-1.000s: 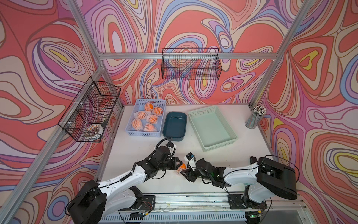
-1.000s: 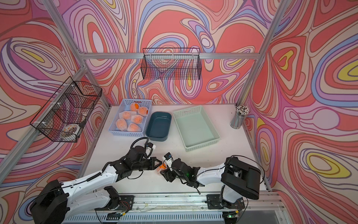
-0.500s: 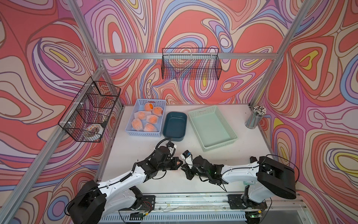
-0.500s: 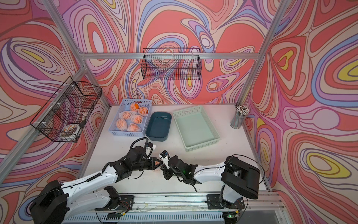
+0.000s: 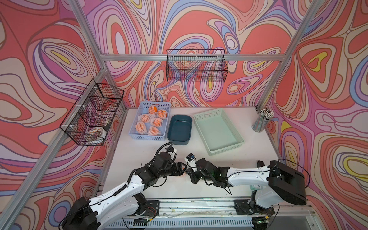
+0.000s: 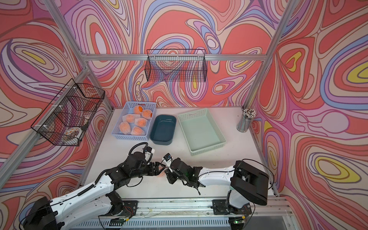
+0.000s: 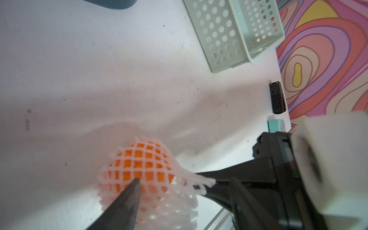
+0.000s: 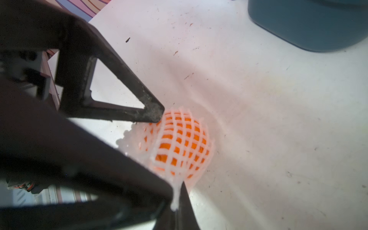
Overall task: Remove foam nets from oranges
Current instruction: Remove the foam net from the orange.
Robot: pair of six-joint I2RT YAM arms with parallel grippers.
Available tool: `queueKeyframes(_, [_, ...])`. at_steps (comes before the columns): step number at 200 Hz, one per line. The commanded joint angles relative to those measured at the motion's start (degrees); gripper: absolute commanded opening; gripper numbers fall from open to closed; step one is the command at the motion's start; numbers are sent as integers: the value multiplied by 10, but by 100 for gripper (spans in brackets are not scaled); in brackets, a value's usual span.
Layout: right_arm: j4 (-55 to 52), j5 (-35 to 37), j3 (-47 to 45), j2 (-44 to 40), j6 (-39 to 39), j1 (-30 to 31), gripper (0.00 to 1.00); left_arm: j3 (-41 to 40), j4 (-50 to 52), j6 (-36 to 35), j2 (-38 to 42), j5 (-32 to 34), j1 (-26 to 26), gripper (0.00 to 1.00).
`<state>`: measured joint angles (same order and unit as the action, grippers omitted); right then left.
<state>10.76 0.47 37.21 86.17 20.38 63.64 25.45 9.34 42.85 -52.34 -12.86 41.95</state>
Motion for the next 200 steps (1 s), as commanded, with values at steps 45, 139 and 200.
queueKeyframes(45, [-99, -7, 52, -15, -23, -9, 0, 5, 73, -62, 60, 31, -3, 81])
queueKeyframes(139, [-145, -102, 86, 1, -22, -59, 0, -71, -48, -88, 89, 22, 1, 78])
queueKeyframes(200, [-169, -129, 117, 24, -29, -71, 0, -95, -156, -125, 43, 58, 8, 77])
